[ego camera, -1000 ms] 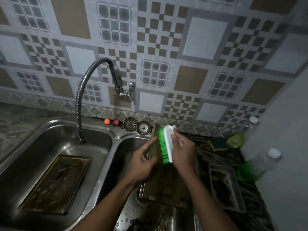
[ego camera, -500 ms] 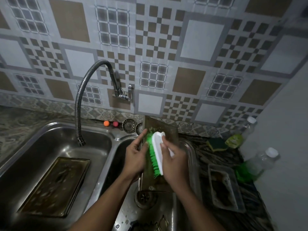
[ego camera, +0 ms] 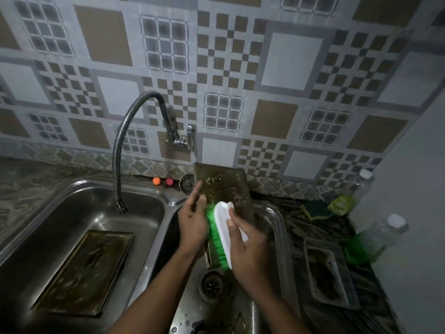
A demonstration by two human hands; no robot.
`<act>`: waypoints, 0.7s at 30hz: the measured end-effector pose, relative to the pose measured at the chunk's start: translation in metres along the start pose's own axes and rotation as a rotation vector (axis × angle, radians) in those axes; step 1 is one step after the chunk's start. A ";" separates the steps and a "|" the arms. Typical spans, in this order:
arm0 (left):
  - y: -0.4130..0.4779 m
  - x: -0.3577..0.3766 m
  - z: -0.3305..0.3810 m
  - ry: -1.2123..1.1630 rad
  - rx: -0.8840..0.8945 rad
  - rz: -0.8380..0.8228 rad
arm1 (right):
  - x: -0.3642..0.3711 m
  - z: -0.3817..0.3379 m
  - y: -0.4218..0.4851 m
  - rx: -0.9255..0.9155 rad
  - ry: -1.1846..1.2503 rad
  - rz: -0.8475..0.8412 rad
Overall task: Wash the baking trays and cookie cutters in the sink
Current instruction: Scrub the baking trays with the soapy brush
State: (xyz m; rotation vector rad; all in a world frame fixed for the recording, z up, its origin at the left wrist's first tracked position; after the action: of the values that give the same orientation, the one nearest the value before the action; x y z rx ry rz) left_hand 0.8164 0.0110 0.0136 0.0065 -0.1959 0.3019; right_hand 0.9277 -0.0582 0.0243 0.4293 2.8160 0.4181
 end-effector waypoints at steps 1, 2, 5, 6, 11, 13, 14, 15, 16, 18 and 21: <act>0.003 -0.004 0.000 -0.012 -0.005 0.018 | -0.006 0.010 -0.002 0.008 -0.017 0.001; 0.004 -0.008 0.001 -0.032 -0.020 0.024 | -0.015 0.021 0.000 0.037 -0.035 0.021; 0.004 -0.011 0.000 -0.084 -0.046 -0.001 | -0.037 0.047 0.016 0.179 -0.066 0.156; 0.002 -0.008 -0.001 -0.088 -0.048 -0.016 | -0.039 0.048 0.021 0.191 -0.060 0.187; 0.005 0.004 -0.006 -0.040 -0.017 -0.020 | -0.004 0.010 0.006 0.054 0.003 0.070; 0.008 -0.001 -0.004 -0.020 0.002 0.007 | 0.001 0.007 -0.008 -0.031 0.016 -0.012; 0.010 -0.005 -0.003 -0.031 0.000 0.026 | -0.001 0.014 -0.011 -0.038 0.015 -0.027; 0.012 -0.009 -0.003 -0.055 -0.005 0.038 | -0.008 0.024 -0.012 -0.016 0.013 -0.026; 0.013 -0.014 -0.004 -0.075 -0.020 0.050 | -0.016 0.035 -0.011 0.024 0.012 -0.017; 0.014 -0.020 -0.007 -0.101 -0.050 0.055 | -0.033 0.053 -0.004 0.108 -0.014 0.034; 0.014 -0.018 -0.015 -0.072 -0.068 0.015 | -0.043 0.057 0.010 0.163 -0.024 0.119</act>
State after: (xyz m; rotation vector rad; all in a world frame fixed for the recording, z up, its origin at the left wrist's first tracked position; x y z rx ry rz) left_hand 0.7981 0.0193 -0.0049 -0.0510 -0.2781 0.3104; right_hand 0.9866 -0.0491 -0.0158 0.6343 2.8206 0.2058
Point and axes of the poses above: each hand's wrist, its own y-axis towards the middle knuckle, its own x-axis out of the palm, z = x × y, the point moved 1 cm from there along y, towards the middle knuckle, and after that the axes turned 5 degrees about y, right-handed, at the moved point
